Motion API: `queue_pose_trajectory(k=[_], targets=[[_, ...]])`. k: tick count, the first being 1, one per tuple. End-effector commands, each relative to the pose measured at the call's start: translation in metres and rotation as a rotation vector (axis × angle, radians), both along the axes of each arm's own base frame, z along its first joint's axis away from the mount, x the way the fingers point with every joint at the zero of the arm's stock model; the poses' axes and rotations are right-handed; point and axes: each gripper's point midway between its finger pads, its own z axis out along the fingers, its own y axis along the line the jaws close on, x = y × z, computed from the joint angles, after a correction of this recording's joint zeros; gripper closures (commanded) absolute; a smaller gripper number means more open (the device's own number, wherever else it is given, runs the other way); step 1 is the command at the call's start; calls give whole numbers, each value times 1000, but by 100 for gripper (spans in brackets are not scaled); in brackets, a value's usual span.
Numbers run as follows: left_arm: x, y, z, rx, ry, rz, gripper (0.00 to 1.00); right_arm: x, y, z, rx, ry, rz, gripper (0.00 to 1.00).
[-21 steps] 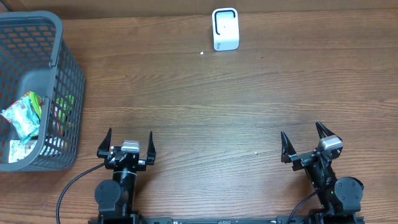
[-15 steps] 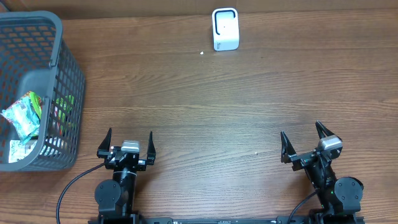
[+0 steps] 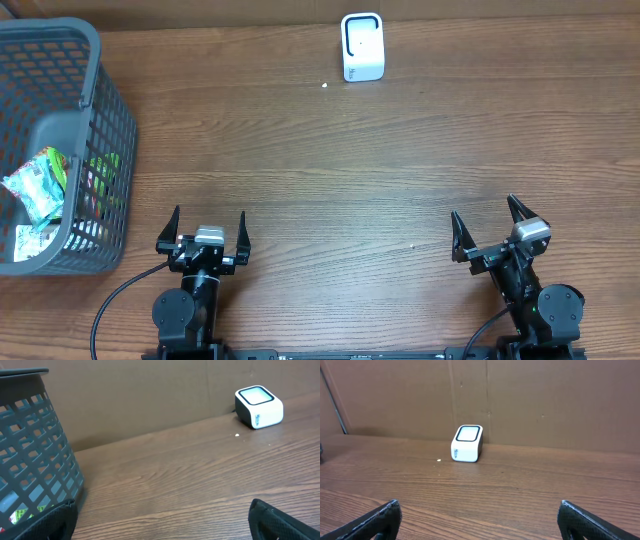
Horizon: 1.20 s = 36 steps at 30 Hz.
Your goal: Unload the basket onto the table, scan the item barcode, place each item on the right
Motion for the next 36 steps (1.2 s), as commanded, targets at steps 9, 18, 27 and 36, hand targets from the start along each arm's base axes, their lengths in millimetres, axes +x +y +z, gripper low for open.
queue_pose_trajectory(k=[9, 18, 27, 36], targets=[[0, -2, 0, 19, -8, -7, 0, -1, 2, -1, 7, -6, 11, 0], [0, -2, 0, 19, -8, -7, 0, -1, 2, -1, 7, -6, 11, 0], [0, -2, 0, 19, -8, -7, 0, -1, 2, -1, 7, -6, 11, 0], [0, -4, 0, 19, -9, -21, 0, -1, 2, -1, 7, -6, 11, 0]])
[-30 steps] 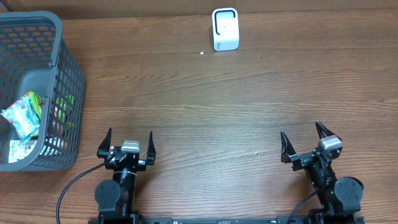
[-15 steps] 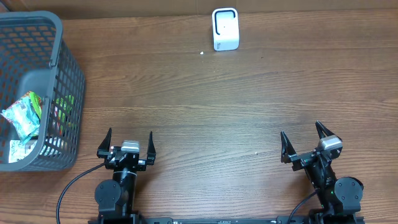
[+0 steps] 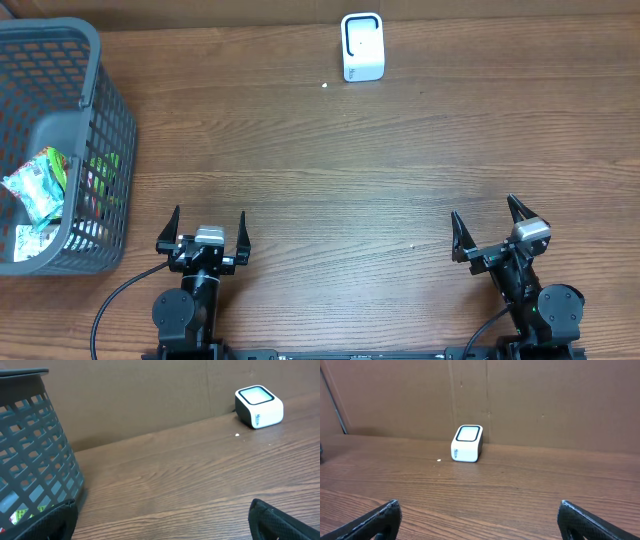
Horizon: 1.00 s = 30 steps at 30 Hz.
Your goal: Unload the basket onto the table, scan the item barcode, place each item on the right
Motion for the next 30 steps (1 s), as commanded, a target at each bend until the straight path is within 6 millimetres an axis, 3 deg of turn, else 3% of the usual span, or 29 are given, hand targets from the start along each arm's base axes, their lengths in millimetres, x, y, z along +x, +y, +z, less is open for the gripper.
queue_pose_trajectory(k=[1, 13, 23, 30], targets=[[0, -4, 0, -7, -9, -19, 0, -1, 2, -1, 7, -5, 11, 0], [-1, -12, 3, -74, -14, -63, 0, -1, 2, -1, 7, -5, 11, 0], [-11, -11, 37, -124, 0, -49, 0, -1, 2, -1, 7, -5, 11, 0], [-10, -11, 74, -182, 65, -40, 0, -1, 2, -1, 7, -5, 11, 0]])
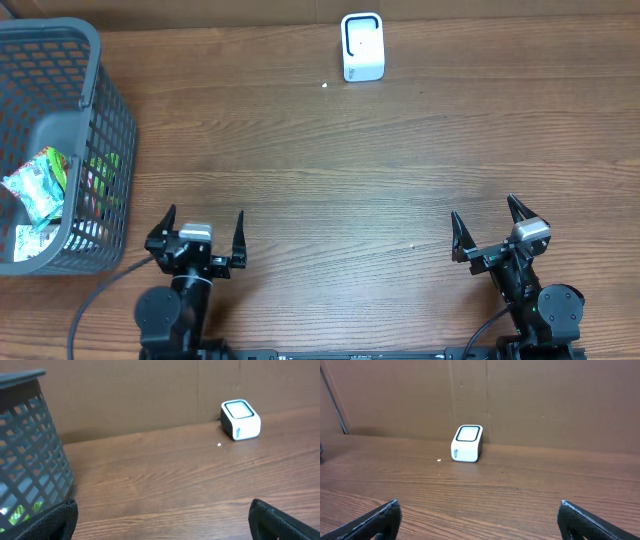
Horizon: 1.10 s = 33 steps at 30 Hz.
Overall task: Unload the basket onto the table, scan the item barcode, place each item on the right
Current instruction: 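Swing the left gripper over the grey basket and reach inside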
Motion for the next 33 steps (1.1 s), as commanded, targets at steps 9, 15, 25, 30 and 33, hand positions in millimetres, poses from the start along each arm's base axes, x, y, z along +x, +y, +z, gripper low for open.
queue_pose_trajectory(k=[9, 15, 25, 30, 33], targets=[[25, -12, 99, -124, 173, -51, 0, -1, 2, -1, 7, -5, 11, 0], [36, -31, 149, -226, 464, -131, 0, -1, 2, -1, 7, -5, 11, 0], [63, -59, 177, -347, 656, -279, 0, -1, 2, -1, 7, -5, 11, 0], [82, -33, 188, -398, 590, -109, 0, -1, 2, -1, 7, -5, 11, 0], [82, 6, 197, -456, 544, 137, 0, -1, 2, -1, 7, -5, 11, 0]])
